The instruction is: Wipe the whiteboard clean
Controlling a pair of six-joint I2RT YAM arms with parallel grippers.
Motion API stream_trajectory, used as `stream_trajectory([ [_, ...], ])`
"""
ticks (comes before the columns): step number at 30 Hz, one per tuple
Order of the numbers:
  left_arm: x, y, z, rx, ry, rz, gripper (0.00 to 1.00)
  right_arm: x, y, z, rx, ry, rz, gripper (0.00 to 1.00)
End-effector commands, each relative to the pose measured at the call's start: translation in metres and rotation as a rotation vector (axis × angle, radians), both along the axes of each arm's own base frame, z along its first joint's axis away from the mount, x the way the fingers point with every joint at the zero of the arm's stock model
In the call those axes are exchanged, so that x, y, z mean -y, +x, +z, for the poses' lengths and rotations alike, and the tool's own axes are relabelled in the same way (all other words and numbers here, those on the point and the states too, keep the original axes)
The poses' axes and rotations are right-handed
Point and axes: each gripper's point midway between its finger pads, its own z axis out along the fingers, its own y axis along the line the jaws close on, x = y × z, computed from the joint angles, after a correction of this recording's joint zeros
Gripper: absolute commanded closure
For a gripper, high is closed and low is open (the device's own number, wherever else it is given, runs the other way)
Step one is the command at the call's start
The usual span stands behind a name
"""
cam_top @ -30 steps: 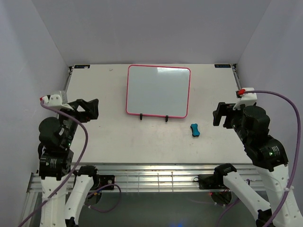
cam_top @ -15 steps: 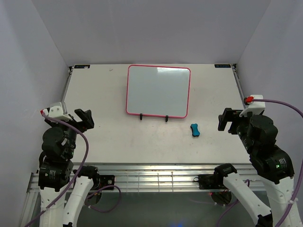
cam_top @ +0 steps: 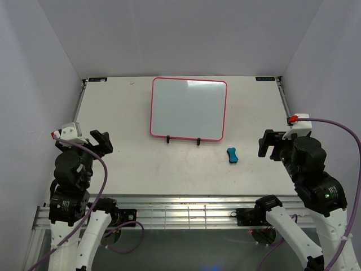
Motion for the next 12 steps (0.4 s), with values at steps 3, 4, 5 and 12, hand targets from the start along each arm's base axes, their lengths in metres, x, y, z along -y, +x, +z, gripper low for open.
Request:
stream_trajectory([
  [3,0.001,-0.0001,0.0061,0.031,-0.007,-0.004,0.02,0.0011,0.0057,0.0048,0.033,-0.002,-0.011,0.1],
  [4,0.0007,0.0002,0.0059,0.029,-0.005,-0.002,0.02,0.0014,0.0052,0.0053,0.036,-0.002,-0.011,0.1],
  [5,0.0002,0.0003,0.0062,0.03,-0.005,0.001,0.02,0.0014,0.0049,0.0056,0.036,-0.001,-0.011,0.1],
  [12,0.0009,0.0064,0.0035,0.044,-0.01,0.003,0.02,0.0002,0.0076,-0.0031,0.019,-0.003,-0.013,0.1],
])
